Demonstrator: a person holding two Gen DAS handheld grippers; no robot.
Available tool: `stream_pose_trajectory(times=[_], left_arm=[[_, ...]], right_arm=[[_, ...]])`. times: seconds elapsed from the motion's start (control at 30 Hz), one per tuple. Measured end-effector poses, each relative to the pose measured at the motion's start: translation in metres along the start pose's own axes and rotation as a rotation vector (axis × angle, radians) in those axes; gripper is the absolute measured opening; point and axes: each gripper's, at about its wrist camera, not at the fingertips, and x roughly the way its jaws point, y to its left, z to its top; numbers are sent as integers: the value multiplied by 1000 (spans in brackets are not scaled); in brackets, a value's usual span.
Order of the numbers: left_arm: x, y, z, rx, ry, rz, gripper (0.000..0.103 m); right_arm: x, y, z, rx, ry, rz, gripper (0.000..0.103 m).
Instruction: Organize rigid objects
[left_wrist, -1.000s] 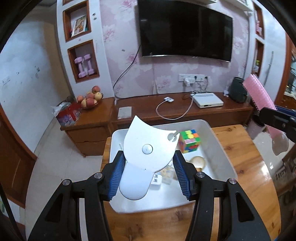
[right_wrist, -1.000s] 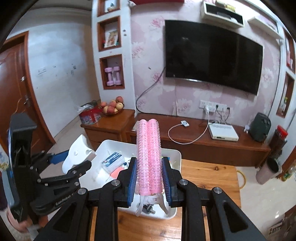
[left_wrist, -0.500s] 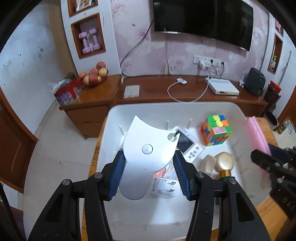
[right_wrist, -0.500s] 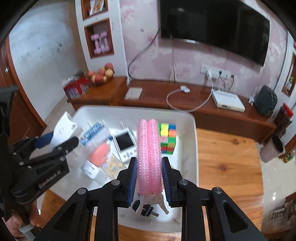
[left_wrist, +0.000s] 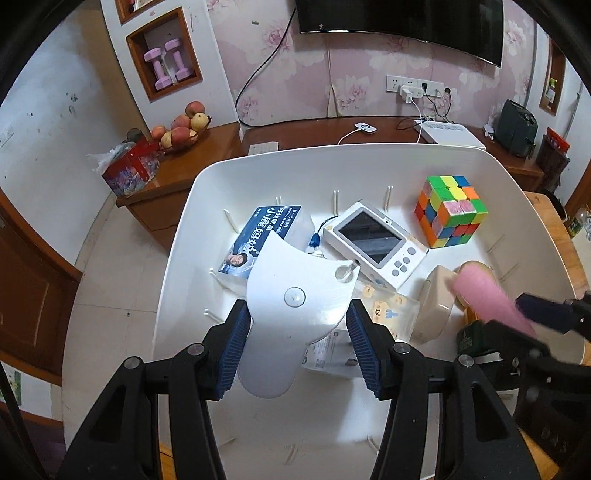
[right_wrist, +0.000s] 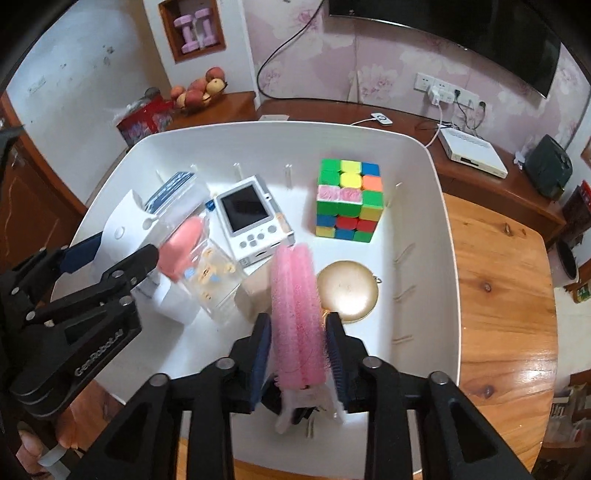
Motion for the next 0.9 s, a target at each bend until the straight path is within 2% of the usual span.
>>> stream_pose_trajectory(times=[0.03,0.07,0.1,0.17,0.5,0.63,0.9], left_arm=[[-1,-1,0,7,1,1,59],[-3,-2,0,19,-2,9,61],[-7,-4,0,30,-10,30,70],[-18,-7,-2,47,-45,65,84],[-85,-8,-23,84,-146,72,85],[-118,-3,-44,70,-173,55,85],[-186,-5,-101,37,-191,-9,85]], right_arm=[[-3,1,-2,-3,-10,0,54],[-6,1,-3,-4,-23,1,58],[-11,2,-6,-9,-44,4,62],[-18,4,-8,-17,-63,-1,62],[-79,12,-38,-64,-177,-22,62],[-111,6,-58,-36,-215,-6,62],[-176,-4,-120,-3,-285,-19,65]])
